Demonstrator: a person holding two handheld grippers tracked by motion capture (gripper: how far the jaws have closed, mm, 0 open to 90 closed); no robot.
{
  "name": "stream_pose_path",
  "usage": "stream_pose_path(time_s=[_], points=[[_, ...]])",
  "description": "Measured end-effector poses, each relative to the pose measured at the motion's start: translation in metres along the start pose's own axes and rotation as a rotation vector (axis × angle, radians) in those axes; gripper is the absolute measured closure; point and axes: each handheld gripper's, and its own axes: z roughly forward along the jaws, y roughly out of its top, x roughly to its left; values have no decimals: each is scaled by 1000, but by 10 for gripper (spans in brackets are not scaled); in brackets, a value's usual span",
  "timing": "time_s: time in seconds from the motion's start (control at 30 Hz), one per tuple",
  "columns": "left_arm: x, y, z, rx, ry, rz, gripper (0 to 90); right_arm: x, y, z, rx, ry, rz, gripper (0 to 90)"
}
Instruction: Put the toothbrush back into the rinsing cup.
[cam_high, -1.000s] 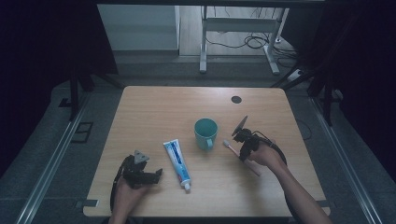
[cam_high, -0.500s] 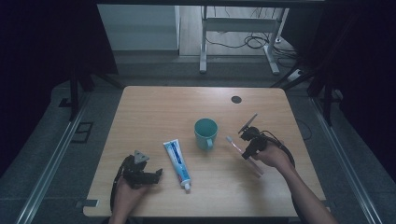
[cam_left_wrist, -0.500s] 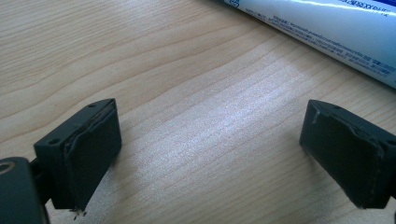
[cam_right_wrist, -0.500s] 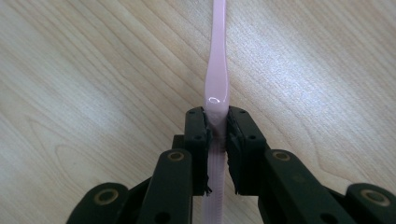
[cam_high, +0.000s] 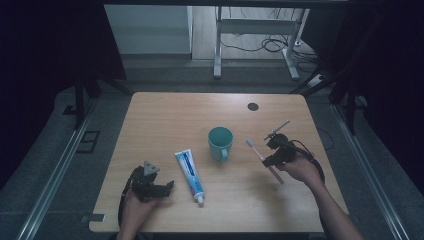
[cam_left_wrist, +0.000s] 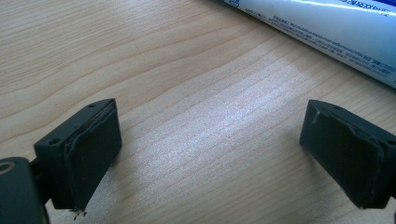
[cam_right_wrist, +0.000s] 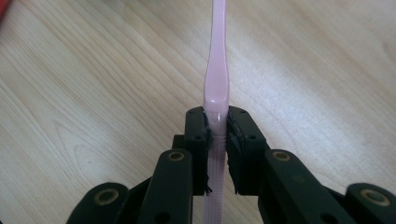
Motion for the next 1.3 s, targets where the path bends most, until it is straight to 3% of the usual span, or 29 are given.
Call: stream_pose_path(time_s=[0.63, 1.3], points=[[0, 0, 0, 1, 0, 4, 55, 9, -2, -20, -218, -19, -51, 785], [1, 0, 0, 1, 0, 8, 55, 25, 27, -30, -403, -16, -73, 784]])
